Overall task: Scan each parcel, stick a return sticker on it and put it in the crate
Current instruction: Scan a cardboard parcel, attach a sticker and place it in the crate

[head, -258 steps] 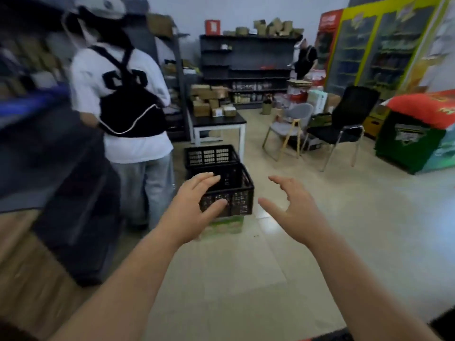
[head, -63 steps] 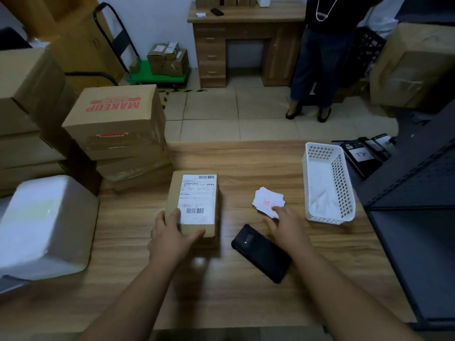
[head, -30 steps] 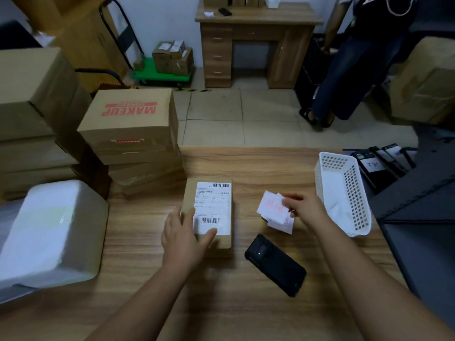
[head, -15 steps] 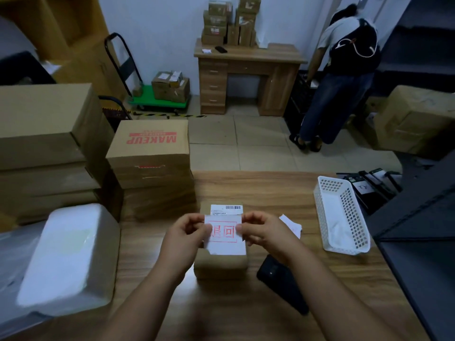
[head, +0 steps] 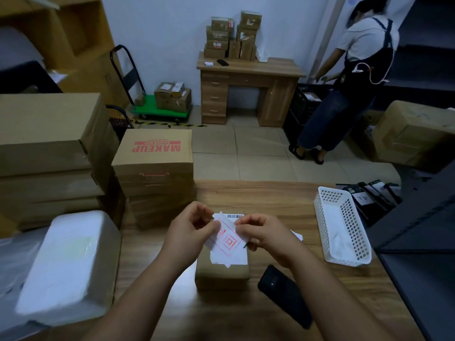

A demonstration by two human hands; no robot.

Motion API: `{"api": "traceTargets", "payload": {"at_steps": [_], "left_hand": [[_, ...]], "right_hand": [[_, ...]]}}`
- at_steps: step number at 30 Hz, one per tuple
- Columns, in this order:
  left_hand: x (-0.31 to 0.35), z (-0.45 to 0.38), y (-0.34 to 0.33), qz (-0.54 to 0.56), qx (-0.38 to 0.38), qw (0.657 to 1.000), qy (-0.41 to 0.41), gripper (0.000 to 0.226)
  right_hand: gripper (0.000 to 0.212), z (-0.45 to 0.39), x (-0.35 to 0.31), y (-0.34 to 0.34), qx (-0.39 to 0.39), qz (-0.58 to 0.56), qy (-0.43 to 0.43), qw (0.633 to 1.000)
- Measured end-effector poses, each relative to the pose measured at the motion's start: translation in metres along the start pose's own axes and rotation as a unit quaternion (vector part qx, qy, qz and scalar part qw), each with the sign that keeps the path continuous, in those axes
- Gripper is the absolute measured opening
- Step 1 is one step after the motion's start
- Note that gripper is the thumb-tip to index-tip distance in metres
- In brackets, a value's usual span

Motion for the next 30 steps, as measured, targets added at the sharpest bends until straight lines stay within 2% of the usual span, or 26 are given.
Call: {"api": "traceTargets", "payload": {"at_steps": [5, 13, 16, 18, 20, 21, 23, 26, 30], "left_hand": [[0.014, 0.000, -0.013, 0.047, 0.039, 0.998, 0.020, 0.014], [0.017, -0.002, -0.026, 0.061, 0.121, 0.990, 0.027, 0.011], [0.009, 0.000, -0.025, 0.058, 0.133, 0.988, 0.041, 0.011], [0.015, 0.004, -0.018, -0.031, 0.161, 0.986, -0.027, 0.015], [0.034, 0.015, -0.018, -0.185, 0.181, 0.953, -0.158, 0.013], [0.039, 0.021, -0.026, -0.222, 0.163, 0.940, -0.201, 0.016], [0.035, 0.028, -0.040, -0.238, 0.109, 0.940, -0.220, 0.024], [0.025, 0.029, -0.051, -0.204, 0.067, 0.957, -0.195, 0.024], [0.024, 0.026, -0.052, -0.081, 0.049, 0.988, -0.124, 0.012]], "right_hand": [[0.009, 0.008, 0.000, 0.009, -0.055, -0.036, -0.025, 0.998], [0.014, 0.006, 0.003, 0.036, -0.085, -0.041, -0.025, 0.995], [0.009, 0.005, 0.003, 0.033, -0.094, -0.044, -0.019, 0.994], [0.005, 0.003, 0.003, 0.030, -0.095, -0.055, -0.018, 0.994], [0.009, 0.002, 0.003, 0.029, -0.090, -0.069, -0.019, 0.993], [0.012, 0.001, 0.003, 0.030, -0.087, -0.072, -0.017, 0.993], [0.015, 0.000, 0.003, 0.031, -0.088, -0.069, -0.006, 0.994], [0.017, 0.001, 0.002, 0.030, -0.102, -0.063, 0.009, 0.993], [0.017, 0.002, 0.000, 0.028, -0.110, -0.063, 0.023, 0.992]]}}
Point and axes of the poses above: each hand's wrist, its own z-axis away from the middle knuckle, its own y-axis out of the back of the hand, x = y × z, the point moved 9 cm from there along -z, towards the middle knuckle, and after that the axes turned 4 degrees about x, right-handed, at the moved point
